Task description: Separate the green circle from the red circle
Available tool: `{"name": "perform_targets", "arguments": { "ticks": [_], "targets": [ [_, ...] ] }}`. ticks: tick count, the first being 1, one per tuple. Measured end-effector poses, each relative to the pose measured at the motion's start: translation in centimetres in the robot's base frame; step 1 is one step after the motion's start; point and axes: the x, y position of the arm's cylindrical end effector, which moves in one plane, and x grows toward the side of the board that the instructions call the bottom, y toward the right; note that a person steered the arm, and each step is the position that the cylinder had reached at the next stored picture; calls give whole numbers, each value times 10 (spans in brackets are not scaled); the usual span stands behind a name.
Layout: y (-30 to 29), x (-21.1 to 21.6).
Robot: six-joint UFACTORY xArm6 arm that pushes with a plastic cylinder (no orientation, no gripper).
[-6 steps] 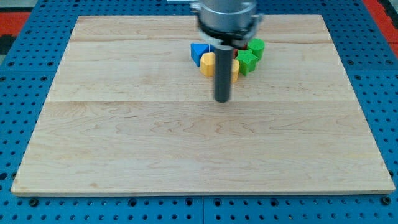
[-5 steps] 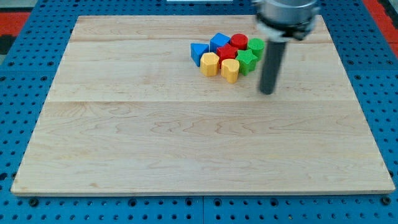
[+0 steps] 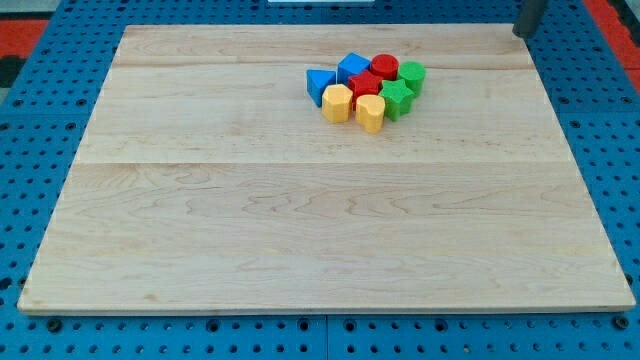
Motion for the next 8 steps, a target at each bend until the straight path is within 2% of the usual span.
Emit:
{"name": "perform_targets", "arguments": {
  "ticks": [2, 5, 6, 7, 8],
  "targets": [
    [-24, 1],
    [-72, 27],
    [-110, 36],
    [-157, 77],
    [-179, 119]
  ]
}}
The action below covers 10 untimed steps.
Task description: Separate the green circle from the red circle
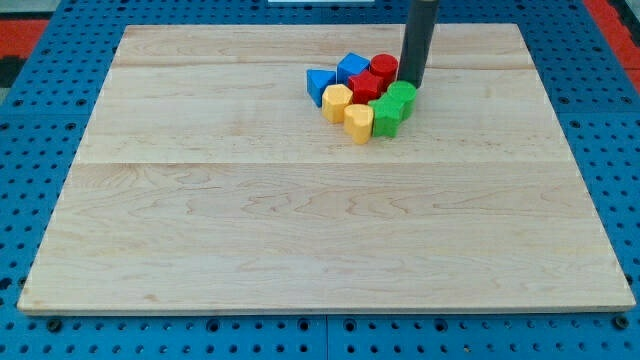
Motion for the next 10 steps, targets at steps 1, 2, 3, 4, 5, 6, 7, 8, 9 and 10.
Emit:
{"name": "perform_targets", "arguments": {
  "ticks": [1, 2, 3, 4, 5, 6, 7, 8, 9, 10],
  "targets": [
    [-11, 9],
    [-13, 50],
    [-13, 94],
    [-14, 71],
    [-43, 80],
    [-42, 126],
    [-10, 147],
    [10, 173],
    [29, 194],
    [22, 170]
  ]
}}
